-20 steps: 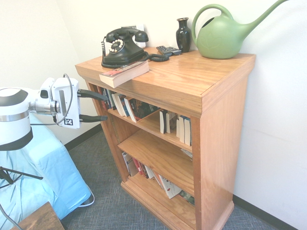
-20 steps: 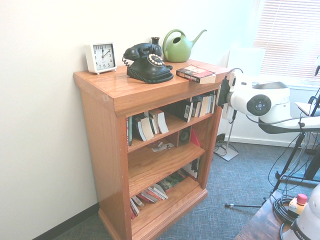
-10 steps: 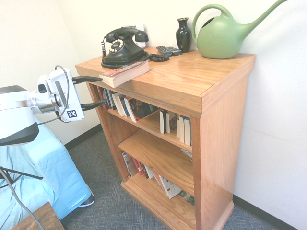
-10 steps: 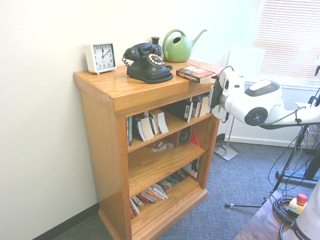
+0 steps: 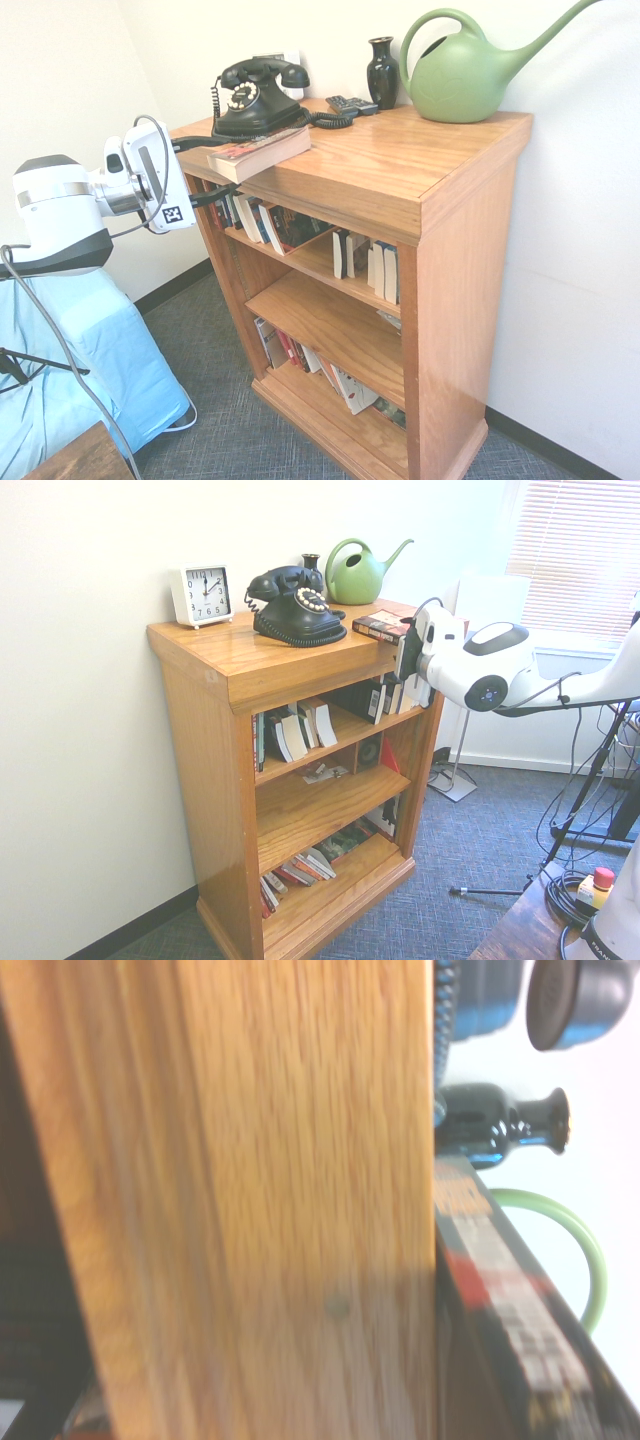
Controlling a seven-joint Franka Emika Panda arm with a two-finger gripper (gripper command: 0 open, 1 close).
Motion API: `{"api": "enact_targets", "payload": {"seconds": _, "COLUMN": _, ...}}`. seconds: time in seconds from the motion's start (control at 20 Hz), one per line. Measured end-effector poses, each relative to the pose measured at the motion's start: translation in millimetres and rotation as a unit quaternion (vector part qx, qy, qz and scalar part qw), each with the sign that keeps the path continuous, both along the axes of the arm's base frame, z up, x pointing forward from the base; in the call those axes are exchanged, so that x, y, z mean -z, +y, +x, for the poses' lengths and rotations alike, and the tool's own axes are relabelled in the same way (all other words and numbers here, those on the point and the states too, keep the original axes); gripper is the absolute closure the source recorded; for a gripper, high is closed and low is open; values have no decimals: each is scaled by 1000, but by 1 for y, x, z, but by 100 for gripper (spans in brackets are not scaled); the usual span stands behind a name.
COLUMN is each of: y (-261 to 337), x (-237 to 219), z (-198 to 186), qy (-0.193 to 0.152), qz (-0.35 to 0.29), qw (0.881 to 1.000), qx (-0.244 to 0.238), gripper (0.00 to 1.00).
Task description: Organize the shelf
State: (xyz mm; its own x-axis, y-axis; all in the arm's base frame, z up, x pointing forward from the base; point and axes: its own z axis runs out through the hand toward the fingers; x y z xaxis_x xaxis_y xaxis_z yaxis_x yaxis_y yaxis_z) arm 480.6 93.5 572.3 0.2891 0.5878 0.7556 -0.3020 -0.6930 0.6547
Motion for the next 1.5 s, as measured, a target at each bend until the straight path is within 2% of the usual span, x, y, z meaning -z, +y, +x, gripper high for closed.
{"api": "enact_targets", "payload": {"seconds": 0.1, "y": 0, "x": -4, "z": 9, "qy": -3, "qz": 1, "qw": 1000, "qx": 1, "gripper": 0}}
{"api": "enact_targets", "payload": {"seconds": 0.15, "y": -2, "x": -7, "z": 13, "qy": -5, "qz": 1, "qw": 1000, "qx": 3, "gripper": 100}}
{"api": "enact_targets", "payload": {"seconds": 0.5, "y": -21, "x": -10, "z": 24, "qy": -4, "qz": -2, "qw": 1000, "qx": 19, "gripper": 100}}
{"api": "enact_targets", "payload": {"seconds": 1.5, "y": -36, "x": -4, "z": 26, "qy": -1, "qz": 5, "qw": 1000, "qx": 22, "gripper": 100}}
